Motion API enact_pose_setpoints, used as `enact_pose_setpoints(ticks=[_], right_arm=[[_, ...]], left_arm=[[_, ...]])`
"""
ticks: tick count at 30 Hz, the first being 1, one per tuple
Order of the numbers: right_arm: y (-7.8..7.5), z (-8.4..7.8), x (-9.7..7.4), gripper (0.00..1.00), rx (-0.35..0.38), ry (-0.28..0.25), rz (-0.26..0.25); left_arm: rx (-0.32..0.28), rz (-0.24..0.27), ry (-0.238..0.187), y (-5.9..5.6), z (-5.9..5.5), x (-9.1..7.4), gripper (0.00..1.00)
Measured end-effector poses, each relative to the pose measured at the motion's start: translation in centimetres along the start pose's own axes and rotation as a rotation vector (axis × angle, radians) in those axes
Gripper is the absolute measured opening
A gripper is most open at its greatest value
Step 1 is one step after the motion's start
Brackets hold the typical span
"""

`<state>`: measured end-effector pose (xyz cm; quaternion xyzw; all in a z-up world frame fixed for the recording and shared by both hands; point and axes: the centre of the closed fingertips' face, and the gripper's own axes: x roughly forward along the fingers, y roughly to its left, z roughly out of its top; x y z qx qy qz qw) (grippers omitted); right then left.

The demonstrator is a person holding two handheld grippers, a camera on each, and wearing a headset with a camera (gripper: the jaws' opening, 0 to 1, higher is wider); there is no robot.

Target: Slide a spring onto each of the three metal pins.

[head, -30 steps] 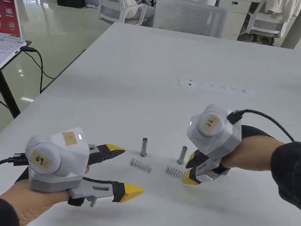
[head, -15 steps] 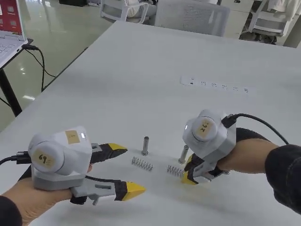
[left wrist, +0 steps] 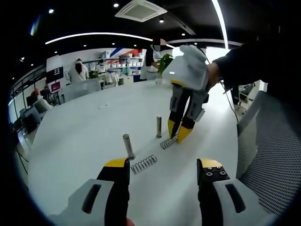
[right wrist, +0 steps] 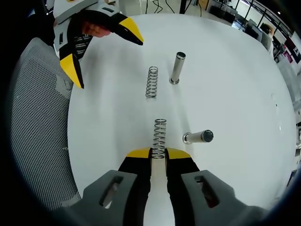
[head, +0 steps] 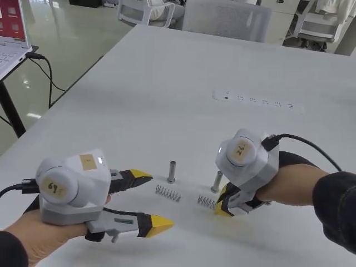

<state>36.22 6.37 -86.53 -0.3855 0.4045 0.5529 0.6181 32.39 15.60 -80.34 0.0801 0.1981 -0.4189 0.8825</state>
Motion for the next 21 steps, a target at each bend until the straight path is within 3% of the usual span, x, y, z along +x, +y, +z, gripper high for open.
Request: enact_pose_setpoints(ticks=[21], right_arm=[[2.6,0.4,-3.6,0.13,-0.065,-0.015,0.04]], left_arm=[[0.059,-0.082,0.014,-2.1,1.0,1.7,0.53]])
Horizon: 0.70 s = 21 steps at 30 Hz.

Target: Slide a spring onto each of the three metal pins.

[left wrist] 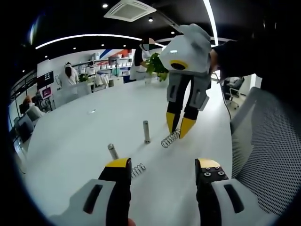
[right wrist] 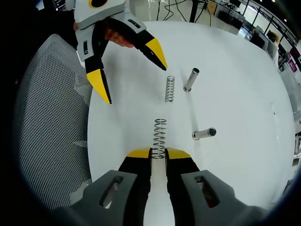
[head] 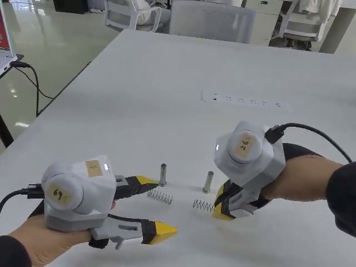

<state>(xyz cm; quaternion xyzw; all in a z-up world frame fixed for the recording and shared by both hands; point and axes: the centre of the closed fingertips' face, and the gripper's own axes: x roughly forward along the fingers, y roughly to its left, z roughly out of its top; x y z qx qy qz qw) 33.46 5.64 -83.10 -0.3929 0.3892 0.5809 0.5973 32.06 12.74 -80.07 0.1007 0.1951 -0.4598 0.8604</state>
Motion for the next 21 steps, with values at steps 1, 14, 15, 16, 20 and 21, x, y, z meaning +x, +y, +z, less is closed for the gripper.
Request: enact_pose_setpoints(ticks=[1,14,15,16,20,21], right_arm=[[0.1,0.0,-0.1,0.13,-0.003,0.001,-0.001],[1.2,0.5,-1.5,0.13,-0.046,0.003,0.015],[1.3,0.5,-1.6,0.13,-0.05,0.002,0.016],[1.4,0.6,-1.6,0.13,-0.053,0.003,0.019],[1.6,0.8,-1.9,0.13,-0.072,0.004,0.023],[1.7,0.9,-1.9,0.13,-0.075,0.004,0.024]], left_arm=[[0.004,-0.006,0.0,-0.1,0.1,0.1,0.53],[0.061,-0.082,-0.007,-1.4,1.4,1.5,0.44],[0.068,-0.088,-0.008,-1.5,1.4,1.6,0.43],[0.07,-0.093,-0.008,-1.6,1.5,1.6,0.43],[0.08,-0.111,-0.01,-1.9,1.6,1.8,0.39],[0.085,-0.118,-0.012,-2.1,1.7,1.9,0.37]])
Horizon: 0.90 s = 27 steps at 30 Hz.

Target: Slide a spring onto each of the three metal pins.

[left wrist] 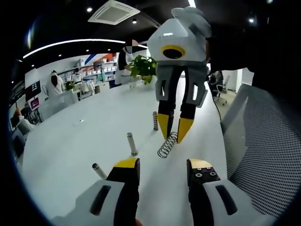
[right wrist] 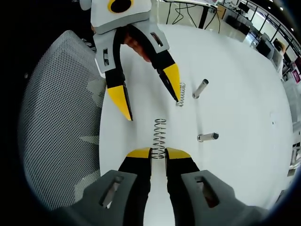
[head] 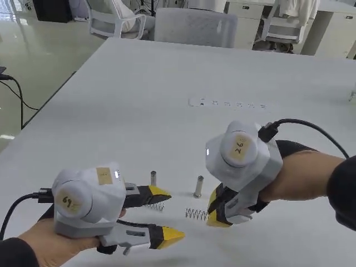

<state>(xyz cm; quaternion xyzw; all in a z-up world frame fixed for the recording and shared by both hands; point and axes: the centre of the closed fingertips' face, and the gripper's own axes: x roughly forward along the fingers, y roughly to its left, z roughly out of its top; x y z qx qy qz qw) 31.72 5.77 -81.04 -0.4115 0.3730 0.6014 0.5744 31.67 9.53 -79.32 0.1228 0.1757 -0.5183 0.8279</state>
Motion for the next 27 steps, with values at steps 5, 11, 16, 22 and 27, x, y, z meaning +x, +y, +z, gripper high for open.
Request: enact_pose_setpoints(ticks=[5,11,16,22,27], right_arm=[[0.3,0.4,-0.1,0.13,-0.022,0.001,0.007],[0.7,0.7,-0.2,0.13,-0.05,0.004,0.024],[1.1,1.0,-0.3,0.13,-0.075,0.006,0.036],[1.4,1.0,-0.2,0.13,-0.087,0.011,0.049],[1.6,0.9,-0.2,0.13,-0.1,0.018,0.056]], left_arm=[[0.019,-0.019,0.001,-0.4,0.1,0.3,0.33],[0.046,-0.036,-0.006,-0.9,0.3,0.5,0.25],[0.058,-0.047,-0.01,-1.2,0.5,0.7,0.21],[0.072,-0.066,-0.012,-1.7,0.5,1.0,0.17],[0.085,-0.075,-0.011,-1.8,0.5,1.1,0.12]])
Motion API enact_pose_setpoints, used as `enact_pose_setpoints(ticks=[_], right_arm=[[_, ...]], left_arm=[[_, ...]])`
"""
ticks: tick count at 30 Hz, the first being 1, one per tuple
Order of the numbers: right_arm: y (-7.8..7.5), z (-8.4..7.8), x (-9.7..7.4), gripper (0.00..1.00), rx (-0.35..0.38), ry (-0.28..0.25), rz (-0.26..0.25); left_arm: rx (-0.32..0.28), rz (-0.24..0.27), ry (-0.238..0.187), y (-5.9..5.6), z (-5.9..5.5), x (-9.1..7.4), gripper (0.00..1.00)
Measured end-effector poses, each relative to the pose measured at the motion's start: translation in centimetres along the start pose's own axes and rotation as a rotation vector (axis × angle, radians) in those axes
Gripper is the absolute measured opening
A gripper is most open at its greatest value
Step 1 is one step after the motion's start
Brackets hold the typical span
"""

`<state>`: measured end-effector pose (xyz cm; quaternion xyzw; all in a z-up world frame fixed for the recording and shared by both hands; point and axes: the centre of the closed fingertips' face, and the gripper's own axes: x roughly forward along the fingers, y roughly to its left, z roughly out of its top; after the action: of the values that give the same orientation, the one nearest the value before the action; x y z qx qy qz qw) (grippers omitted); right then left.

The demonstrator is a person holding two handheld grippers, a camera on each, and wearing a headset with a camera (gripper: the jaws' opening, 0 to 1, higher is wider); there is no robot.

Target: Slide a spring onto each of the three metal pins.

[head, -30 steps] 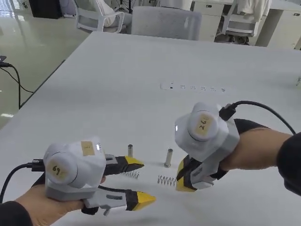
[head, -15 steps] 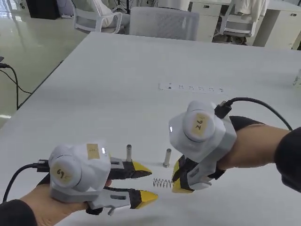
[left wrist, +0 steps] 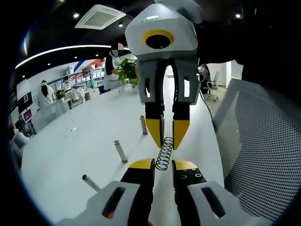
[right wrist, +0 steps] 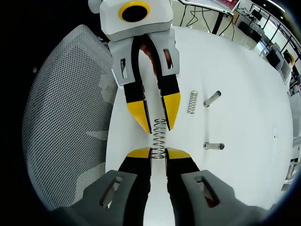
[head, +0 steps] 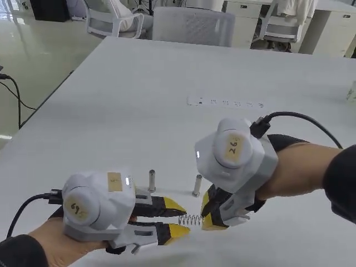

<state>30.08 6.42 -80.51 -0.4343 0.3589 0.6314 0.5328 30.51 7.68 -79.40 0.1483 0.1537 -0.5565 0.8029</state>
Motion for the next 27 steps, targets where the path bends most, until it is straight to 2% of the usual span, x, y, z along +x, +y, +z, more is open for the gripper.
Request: enact_pose_setpoints(ticks=[17,27], right_arm=[[0.48,-0.18,0.08,0.13,-0.02,-0.003,0.017],[0.57,-0.73,0.63,0.15,-0.004,0.004,0.022]], left_arm=[[0.01,-0.033,0.009,-0.52,-0.14,0.03,0.07],[0.01,-0.039,-0.007,-0.64,0.41,-0.11,0.07]])
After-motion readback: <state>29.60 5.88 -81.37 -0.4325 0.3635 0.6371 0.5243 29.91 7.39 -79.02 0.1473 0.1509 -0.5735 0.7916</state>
